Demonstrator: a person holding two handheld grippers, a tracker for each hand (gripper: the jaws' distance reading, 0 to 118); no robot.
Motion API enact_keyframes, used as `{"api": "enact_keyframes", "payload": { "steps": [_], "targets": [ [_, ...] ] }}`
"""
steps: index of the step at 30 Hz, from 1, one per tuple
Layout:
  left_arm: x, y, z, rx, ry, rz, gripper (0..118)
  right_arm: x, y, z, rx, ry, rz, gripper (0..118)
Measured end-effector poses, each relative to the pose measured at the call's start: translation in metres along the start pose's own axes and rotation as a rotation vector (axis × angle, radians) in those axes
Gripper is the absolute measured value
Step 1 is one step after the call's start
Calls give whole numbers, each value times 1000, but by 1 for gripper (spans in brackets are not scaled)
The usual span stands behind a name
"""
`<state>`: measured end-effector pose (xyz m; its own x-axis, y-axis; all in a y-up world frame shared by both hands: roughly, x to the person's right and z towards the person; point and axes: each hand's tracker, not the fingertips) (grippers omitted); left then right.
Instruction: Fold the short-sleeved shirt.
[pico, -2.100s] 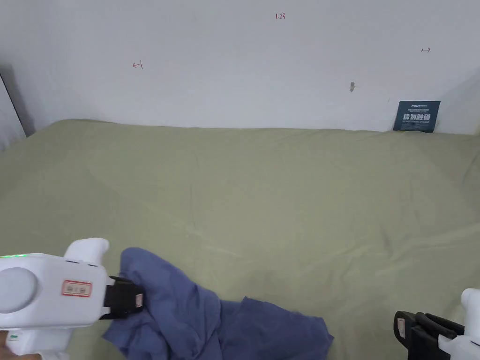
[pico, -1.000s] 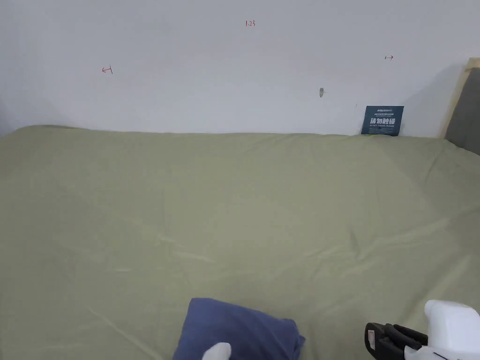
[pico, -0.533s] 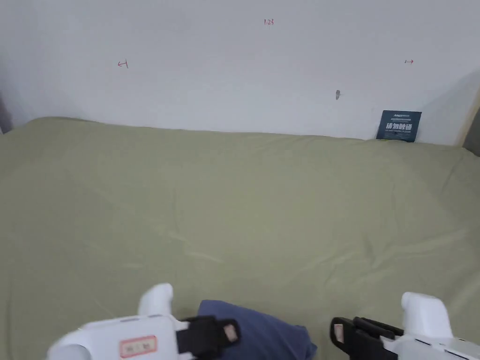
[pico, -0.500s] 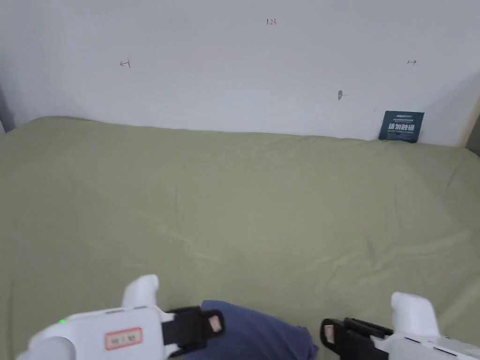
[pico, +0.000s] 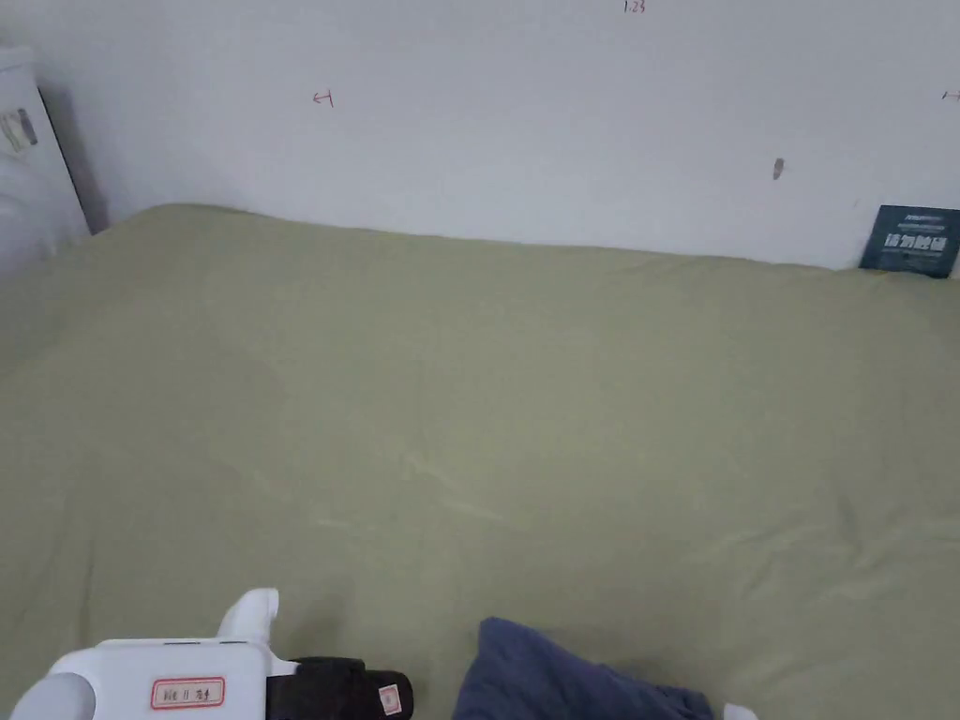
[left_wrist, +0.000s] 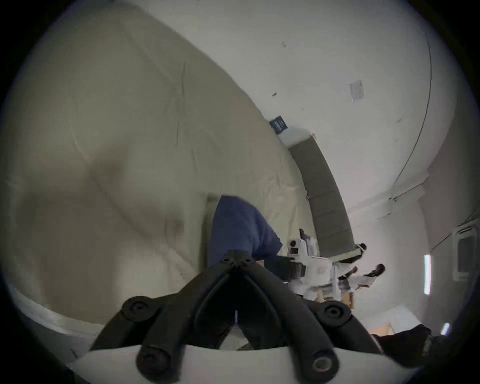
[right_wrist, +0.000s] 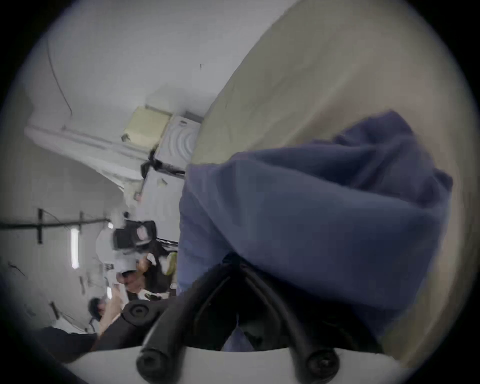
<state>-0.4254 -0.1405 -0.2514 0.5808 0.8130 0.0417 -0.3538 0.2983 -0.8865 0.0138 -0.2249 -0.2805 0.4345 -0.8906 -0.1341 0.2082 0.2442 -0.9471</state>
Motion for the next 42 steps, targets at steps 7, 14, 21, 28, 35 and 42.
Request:
{"api": "enact_keyframes", "payload": {
  "steps": [7,14,21,28,35,42],
  "targets": [
    [-18,-12,-57,-126,-79,96,102,5,4,1,-29,14,37,0],
    [-10,-29,-88,-196,-139,139,83,4,4,1,-30,28,38,0],
    [-14,-34,-78,-184,-61,95,20,-9,2,4,2,-9,94,0],
    [-17,-5,-40,-133,-20,9,20,-22,5,11,108,-101,178,0],
    [-70,61,90,24,165,-8,20,-51,15,7,189,-124,232,0],
    [-139,121,233,129,307,75,20,-88,18,-15,187,-105,278,0]
  ]
}}
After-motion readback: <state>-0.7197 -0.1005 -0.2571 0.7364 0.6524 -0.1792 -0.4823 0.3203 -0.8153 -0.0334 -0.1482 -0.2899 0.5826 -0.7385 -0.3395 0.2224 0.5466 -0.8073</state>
